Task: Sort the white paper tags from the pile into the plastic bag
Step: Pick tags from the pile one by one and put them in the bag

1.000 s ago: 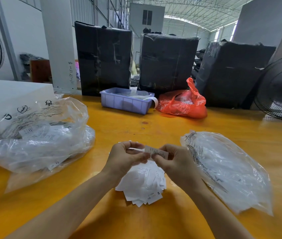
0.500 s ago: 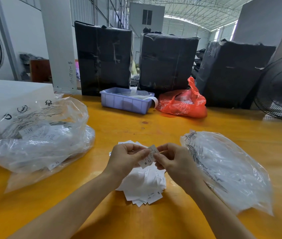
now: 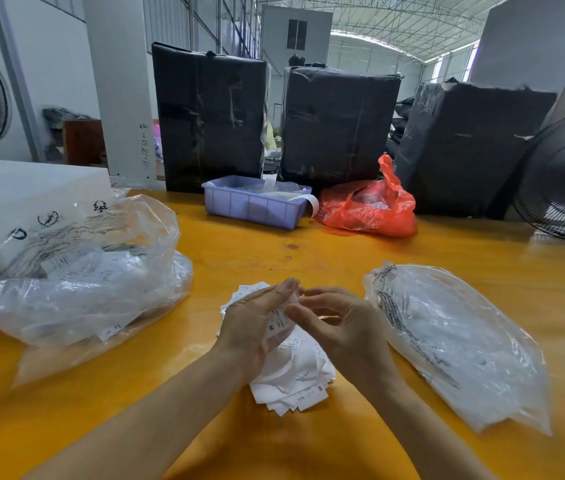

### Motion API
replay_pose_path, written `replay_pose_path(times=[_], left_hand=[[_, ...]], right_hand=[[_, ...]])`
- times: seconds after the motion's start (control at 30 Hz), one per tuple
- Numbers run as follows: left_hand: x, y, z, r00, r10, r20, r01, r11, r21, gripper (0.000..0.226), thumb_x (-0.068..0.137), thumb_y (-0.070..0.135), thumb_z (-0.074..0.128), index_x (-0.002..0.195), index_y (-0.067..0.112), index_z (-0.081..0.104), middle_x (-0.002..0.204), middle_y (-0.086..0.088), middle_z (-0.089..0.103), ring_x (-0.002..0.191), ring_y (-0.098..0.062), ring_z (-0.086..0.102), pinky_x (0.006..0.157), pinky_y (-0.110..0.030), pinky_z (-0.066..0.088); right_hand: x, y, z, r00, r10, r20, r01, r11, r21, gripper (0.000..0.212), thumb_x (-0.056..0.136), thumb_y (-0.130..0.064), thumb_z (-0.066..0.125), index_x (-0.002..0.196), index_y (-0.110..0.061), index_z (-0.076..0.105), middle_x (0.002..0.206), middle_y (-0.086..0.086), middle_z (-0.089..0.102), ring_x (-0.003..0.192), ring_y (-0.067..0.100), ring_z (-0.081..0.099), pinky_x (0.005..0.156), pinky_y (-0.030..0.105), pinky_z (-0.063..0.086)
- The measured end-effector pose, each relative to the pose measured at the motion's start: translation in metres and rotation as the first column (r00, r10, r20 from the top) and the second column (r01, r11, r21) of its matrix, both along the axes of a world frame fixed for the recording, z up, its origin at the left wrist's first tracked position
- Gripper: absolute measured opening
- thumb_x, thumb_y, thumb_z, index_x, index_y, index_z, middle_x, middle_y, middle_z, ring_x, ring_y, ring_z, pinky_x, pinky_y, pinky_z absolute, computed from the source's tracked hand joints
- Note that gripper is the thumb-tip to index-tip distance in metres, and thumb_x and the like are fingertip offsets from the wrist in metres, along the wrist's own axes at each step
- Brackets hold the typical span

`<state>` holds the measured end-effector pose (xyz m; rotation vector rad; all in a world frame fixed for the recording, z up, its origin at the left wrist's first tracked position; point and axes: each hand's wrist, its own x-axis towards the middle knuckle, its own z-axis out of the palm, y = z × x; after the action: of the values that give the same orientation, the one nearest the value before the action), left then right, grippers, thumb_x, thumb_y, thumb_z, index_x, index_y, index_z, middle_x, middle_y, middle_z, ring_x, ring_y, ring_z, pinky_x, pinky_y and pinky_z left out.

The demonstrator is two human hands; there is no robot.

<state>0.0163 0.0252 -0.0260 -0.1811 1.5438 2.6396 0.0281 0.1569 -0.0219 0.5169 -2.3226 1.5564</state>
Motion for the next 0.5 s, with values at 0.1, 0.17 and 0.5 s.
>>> replay_pose_path(times=[0.1, 0.17, 0.5], left_hand=[[0.0, 0.001, 0.0, 1.0, -0.029, -0.006, 0.029, 0.999, -0.019, 0.026, 0.063, 0.03, 0.075, 0.084, 0.014, 0.076, 0.085, -0.003, 0.073, 0.084, -0.018, 0.065, 0.073, -0.03, 0.049], [-0.001, 0.001, 0.001, 0.998, -0.069, 0.0, 0.069, 0.995, -0.072, 0.035, 0.061, 0.032, 0.075, 0.09, 0.013, 0.074, 0.085, -0.004, 0.071, 0.084, -0.02, 0.062, 0.072, -0.031, 0.049], [-0.008, -0.02, 0.002, 0.98, -0.196, 0.036, 0.191, 0.873, -0.448, 0.011, 0.079, 0.017, 0.073, 0.08, 0.006, 0.072, 0.068, -0.007, 0.071, 0.051, -0.01, 0.062, 0.048, -0.018, 0.05]], right_hand=[[-0.006, 0.006, 0.0, 0.995, -0.006, 0.103, 0.02, 0.99, -0.137, 0.02, 0.072, -0.027, 0.078, 0.087, -0.015, 0.073, 0.086, -0.003, 0.072, 0.073, 0.008, 0.069, 0.063, 0.019, 0.055], [-0.011, 0.011, -0.001, 0.976, 0.015, 0.217, 0.047, 0.959, -0.279, 0.015, 0.075, -0.013, 0.077, 0.088, -0.014, 0.069, 0.081, 0.004, 0.071, 0.072, 0.011, 0.067, 0.061, 0.019, 0.053], [-0.019, 0.021, -0.001, 0.961, 0.011, 0.277, 0.117, 0.891, -0.439, 0.021, 0.075, -0.001, 0.074, 0.092, -0.01, 0.065, 0.078, 0.007, 0.07, 0.071, 0.014, 0.069, 0.058, 0.019, 0.051]])
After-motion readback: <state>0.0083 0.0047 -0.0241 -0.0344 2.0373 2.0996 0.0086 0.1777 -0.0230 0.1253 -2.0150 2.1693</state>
